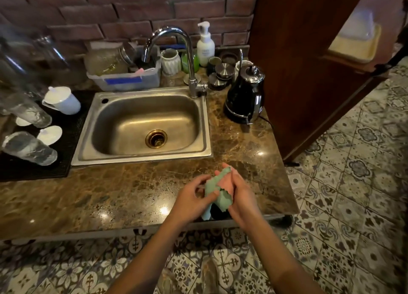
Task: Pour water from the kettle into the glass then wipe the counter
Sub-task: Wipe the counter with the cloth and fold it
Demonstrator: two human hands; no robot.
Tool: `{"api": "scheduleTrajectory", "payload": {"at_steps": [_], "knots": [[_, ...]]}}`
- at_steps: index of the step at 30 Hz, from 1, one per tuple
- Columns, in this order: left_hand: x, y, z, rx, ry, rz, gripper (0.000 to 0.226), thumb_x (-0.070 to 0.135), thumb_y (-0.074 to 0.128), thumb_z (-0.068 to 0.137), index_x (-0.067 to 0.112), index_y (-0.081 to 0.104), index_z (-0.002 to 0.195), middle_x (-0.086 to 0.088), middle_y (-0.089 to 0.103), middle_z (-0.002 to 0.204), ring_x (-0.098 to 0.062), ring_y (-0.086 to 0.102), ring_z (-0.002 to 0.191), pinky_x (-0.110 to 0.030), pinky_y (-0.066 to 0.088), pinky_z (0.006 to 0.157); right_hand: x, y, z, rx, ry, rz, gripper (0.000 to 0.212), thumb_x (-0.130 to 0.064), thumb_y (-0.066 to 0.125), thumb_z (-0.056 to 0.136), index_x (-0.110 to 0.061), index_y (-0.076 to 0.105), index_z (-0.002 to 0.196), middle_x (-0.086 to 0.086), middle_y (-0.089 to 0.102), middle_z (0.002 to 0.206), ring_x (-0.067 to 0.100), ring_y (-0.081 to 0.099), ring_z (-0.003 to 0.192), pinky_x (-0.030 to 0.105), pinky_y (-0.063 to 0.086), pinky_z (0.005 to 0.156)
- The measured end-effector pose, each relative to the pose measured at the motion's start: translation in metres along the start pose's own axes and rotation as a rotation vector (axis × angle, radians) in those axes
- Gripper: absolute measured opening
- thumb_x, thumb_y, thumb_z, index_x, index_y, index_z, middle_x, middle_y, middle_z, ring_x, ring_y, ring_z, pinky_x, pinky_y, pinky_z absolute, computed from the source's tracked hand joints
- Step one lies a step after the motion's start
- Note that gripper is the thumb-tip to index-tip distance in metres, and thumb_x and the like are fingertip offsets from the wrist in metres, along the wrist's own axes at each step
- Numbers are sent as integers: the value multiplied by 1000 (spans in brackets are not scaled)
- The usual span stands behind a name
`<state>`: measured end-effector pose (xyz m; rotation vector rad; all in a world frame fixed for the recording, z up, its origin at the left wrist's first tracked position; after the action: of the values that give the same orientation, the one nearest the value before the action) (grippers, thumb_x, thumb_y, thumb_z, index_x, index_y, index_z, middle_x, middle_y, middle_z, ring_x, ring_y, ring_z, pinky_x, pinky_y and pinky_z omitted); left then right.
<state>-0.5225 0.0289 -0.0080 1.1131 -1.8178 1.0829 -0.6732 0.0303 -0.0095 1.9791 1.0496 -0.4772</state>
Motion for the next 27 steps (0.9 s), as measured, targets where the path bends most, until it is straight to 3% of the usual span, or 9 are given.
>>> {"api": "scheduleTrajectory", "payload": {"at_steps": [5,8,11,13,16,19,22,25,27], "knots": [[5,-3,0,49,49,83,26,40,79,81,37,64,102,15,71,105,0,67,96,-18,53,77,-20,-4,-2,31,18,-113,35,-29,40,110,-14,63,132,15,73,121,23,75,106,38,60,87],[12,-2,4,62,62,144,11,38,74,86,36,65,92,9,75,82,-9,72,75,-27,55,66,-32,-9,-1,73,-11,-211,38,-30,40,110,-7,64,129,21,74,119,31,73,108,41,60,89],[24,4,9,24,100,168,18,37,73,87,34,68,104,21,70,95,2,70,77,-25,59,70,-41,-9,-1,117,-43,-270,38,-31,41,110,-5,69,115,20,77,109,26,77,93,36,62,79],[28,10,16,-76,76,35,35,33,78,84,27,67,118,14,71,107,3,69,90,-23,59,79,-46,-8,1,149,-41,-257,38,-32,42,110,-6,70,108,17,77,105,23,77,87,34,62,73],[24,14,28,-262,-12,-109,54,30,86,75,31,63,124,10,74,114,-3,69,106,-26,56,90,-55,-9,8,211,-21,-190,39,-34,44,109,-4,68,116,16,75,107,24,76,91,38,61,77],[25,13,43,-250,-26,-136,49,19,83,79,31,64,122,3,77,106,-11,74,98,-35,60,85,-66,-8,15,243,-14,-159,38,-31,45,109,-1,67,115,16,75,101,25,74,88,38,60,74],[31,1,61,-141,-100,-147,44,8,77,84,22,63,123,0,75,79,-10,74,73,-23,56,64,-81,-15,27,334,-97,-410,39,-35,44,108,-6,66,93,17,64,87,28,63,81,38,51,73],[30,-18,81,-162,-90,-11,39,17,80,82,23,66,118,3,70,66,-10,69,67,-27,53,68,-96,-28,41,434,-223,-822,54,-46,38,108,-11,61,74,6,65,76,21,60,72,34,47,70],[32,-31,92,-167,-44,157,19,27,80,83,20,75,100,9,68,63,0,64,61,-19,49,63,-103,-33,46,440,-271,-1104,55,-48,35,108,-17,58,69,0,59,66,16,55,62,30,42,62]]}}
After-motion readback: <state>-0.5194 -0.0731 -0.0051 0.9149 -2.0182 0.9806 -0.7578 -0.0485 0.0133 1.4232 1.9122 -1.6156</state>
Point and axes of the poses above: each hand's wrist, its own z-axis towards the middle knuckle, its own y-axis out of the palm, x = y × z, the point moved 2 cm from there along z, towards the middle knuckle
